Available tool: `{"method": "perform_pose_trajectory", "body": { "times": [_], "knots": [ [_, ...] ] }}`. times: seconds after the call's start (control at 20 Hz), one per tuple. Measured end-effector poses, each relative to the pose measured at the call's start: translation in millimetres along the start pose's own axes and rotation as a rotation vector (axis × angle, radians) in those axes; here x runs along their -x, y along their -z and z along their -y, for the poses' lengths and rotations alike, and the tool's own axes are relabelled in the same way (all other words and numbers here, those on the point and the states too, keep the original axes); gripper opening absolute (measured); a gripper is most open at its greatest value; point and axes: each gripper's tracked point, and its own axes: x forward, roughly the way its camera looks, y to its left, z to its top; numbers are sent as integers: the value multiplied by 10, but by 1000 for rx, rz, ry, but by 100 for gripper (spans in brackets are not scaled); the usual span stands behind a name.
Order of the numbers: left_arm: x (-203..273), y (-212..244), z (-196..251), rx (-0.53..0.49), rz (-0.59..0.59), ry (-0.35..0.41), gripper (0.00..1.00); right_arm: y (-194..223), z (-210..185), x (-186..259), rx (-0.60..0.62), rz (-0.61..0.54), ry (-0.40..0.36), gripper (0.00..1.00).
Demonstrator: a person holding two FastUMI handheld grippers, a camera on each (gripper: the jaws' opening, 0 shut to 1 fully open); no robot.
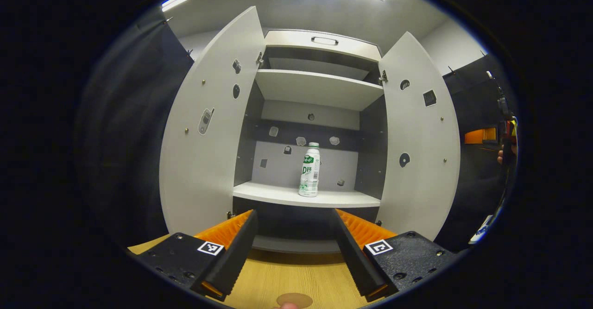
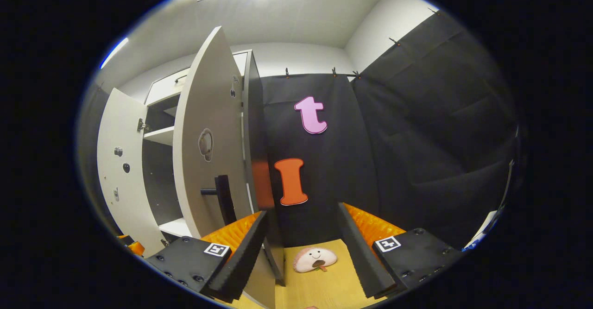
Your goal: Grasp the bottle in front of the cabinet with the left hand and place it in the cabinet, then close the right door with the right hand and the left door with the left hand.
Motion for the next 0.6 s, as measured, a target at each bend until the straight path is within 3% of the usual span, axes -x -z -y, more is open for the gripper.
{"method": "perform_pose_trajectory", "body": {
  "times": [0.25,0.3,0.35,0.45,0.5,0.55,0.6],
  "knots": [
    [39,-87,-311,-22,12,-20,96,45,-199,-132,39,-11,8,98],
    [46,-92,-361,-25,16,-24,96,26,-189,-120,53,-2,23,87],
    [49,-101,-410,-27,18,-25,96,8,-200,-137,57,11,37,96],
    [41,-100,-485,-27,20,-22,96,-2,-248,-119,68,19,43,95],
    [45,-93,-500,-24,19,-12,95,-1,-279,-122,74,19,44,87],
    [40,-90,-515,-20,20,-2,96,-5,-320,-117,78,20,44,95],
    [23,-88,-556,-16,21,6,95,8,-391,-103,77,17,40,95]
  ]
}}
